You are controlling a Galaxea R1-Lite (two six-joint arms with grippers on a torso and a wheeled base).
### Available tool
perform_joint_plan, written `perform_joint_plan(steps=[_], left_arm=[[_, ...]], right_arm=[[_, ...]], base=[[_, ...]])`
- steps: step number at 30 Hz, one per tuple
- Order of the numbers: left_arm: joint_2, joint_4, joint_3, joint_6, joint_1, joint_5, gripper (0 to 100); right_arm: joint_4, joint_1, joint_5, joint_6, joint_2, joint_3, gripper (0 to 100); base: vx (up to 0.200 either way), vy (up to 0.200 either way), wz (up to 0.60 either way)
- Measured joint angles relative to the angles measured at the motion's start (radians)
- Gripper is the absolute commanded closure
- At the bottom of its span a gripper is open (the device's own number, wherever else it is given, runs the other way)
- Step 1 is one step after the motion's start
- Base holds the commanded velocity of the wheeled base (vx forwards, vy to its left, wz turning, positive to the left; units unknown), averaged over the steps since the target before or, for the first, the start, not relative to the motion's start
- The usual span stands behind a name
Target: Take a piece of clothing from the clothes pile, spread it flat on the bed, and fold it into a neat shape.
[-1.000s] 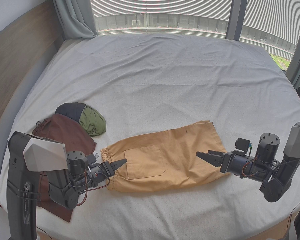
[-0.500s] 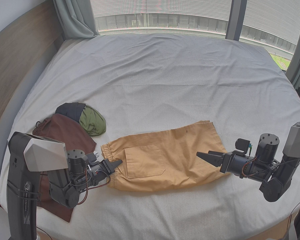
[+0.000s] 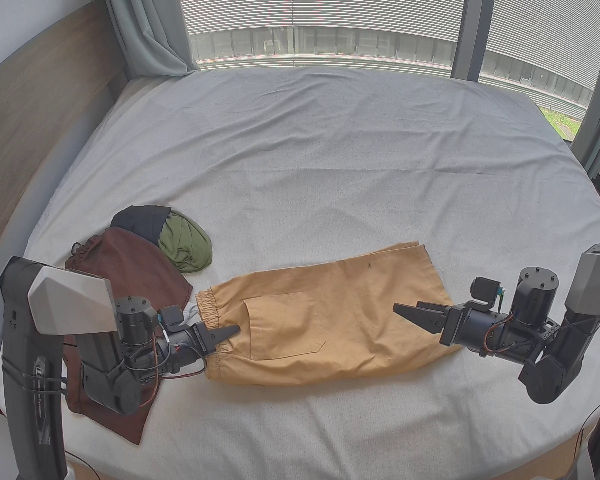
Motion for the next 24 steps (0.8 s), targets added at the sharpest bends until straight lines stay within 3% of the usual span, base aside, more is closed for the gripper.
perform_joint_plan(steps=[13,24], left_arm=[[-0.039,0.001,0.006,0.002,0.019,-0.012,100],[-0.067,0.001,0.013,0.002,0.074,-0.109,100]], right_arm=[[0.001,0.005,-0.001,0.0,0.002,0.003,0],[0.001,0.008,-0.001,-0.002,0.002,0.008,0]], base=[[0.0,0.0,0.0],[0.0,0.0,0.0]])
